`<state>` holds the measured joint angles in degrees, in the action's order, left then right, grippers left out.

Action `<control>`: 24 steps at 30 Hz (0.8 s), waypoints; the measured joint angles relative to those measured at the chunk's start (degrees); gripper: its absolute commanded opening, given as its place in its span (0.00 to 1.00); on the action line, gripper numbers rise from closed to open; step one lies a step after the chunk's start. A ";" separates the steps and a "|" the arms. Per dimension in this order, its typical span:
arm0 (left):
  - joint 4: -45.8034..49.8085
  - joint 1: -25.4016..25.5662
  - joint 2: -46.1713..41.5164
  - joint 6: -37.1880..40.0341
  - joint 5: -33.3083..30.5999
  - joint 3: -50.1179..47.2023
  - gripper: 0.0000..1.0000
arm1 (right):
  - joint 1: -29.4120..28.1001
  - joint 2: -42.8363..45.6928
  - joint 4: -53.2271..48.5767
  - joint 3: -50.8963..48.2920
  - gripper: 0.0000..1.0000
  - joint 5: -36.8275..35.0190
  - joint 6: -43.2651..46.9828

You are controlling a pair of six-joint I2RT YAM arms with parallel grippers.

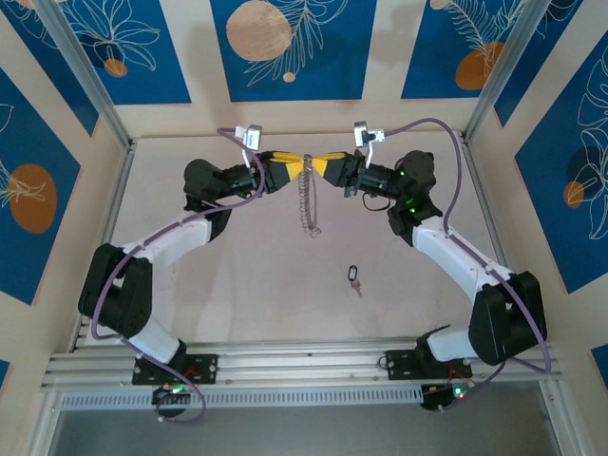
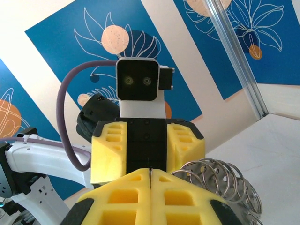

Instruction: Put the keys on the keyring

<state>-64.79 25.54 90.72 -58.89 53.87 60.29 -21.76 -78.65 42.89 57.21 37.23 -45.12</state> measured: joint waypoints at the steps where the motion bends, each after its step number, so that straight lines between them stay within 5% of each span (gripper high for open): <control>1: -0.20 0.09 0.00 -0.20 0.00 0.00 0.41 | -0.07 -0.35 0.26 0.00 0.00 -0.04 -0.31; 12: -0.83 1.27 0.66 -0.79 -0.15 0.00 0.37 | -0.83 -1.97 2.75 0.00 0.00 -1.07 -1.42; 24: -2.60 1.27 2.16 -1.42 -0.59 -0.02 0.09 | -0.94 -2.08 2.75 0.00 0.00 -1.09 -1.40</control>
<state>-67.40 26.81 92.88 -60.31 53.28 60.27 -22.70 -80.73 45.65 57.21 36.14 -46.52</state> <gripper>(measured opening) 0.121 0.058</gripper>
